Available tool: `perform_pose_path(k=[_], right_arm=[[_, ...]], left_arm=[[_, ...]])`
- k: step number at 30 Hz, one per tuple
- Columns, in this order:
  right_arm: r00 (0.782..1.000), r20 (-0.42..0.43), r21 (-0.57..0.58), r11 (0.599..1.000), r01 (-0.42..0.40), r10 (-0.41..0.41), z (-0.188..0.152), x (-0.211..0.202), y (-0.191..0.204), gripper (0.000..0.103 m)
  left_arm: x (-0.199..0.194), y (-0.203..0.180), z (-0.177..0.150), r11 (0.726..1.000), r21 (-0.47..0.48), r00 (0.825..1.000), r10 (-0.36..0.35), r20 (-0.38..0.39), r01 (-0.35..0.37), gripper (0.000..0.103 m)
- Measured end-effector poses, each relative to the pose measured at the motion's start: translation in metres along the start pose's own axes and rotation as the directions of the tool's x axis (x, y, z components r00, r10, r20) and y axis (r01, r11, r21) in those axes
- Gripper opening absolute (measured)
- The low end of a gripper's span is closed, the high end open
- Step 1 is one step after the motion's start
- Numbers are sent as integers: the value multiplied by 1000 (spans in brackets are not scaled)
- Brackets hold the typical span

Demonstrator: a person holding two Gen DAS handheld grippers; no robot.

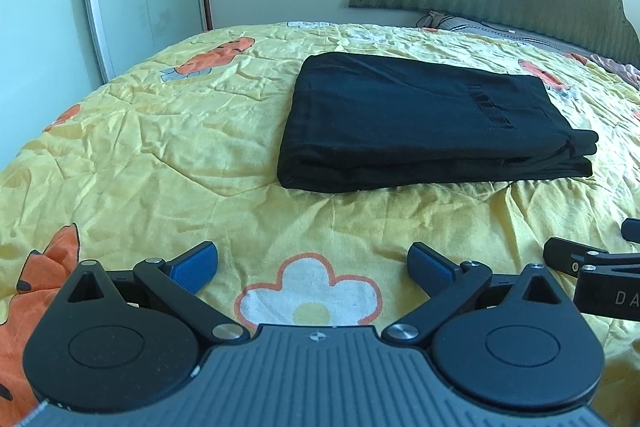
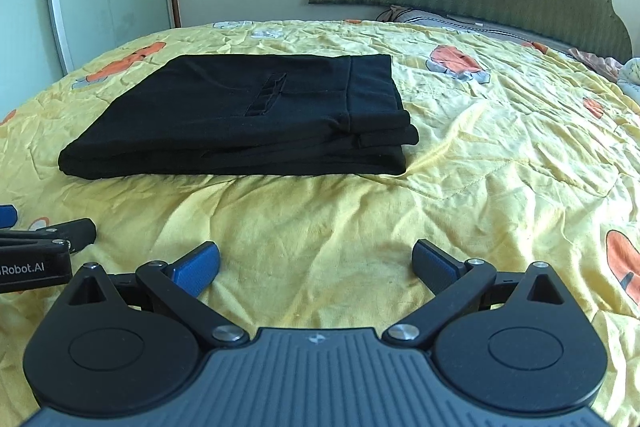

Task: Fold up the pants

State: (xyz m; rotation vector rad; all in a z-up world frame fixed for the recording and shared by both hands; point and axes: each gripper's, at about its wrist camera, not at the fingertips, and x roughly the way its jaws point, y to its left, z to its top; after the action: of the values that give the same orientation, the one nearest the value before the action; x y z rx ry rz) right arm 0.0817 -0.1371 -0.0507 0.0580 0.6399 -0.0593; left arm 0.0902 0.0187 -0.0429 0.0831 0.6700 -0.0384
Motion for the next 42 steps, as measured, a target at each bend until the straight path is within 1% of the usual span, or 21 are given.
perform_pose_path(k=[4,12,42], right_arm=[[1000,1,2,1000,-2,2,0,0,-1,103],[1000,1,5,1000,-4,4,0,0,-2,103],[1000,1,5,1000,-4,4,0,0,-2,103]], left_arm=[[-1,-1,-1,1000,-10,1000,5,1,-5,103],[1,4,-1,999,-41,1000,-16,-10,15,103],[1,4,-1,999,-41,1000,-15,-10,15,103]])
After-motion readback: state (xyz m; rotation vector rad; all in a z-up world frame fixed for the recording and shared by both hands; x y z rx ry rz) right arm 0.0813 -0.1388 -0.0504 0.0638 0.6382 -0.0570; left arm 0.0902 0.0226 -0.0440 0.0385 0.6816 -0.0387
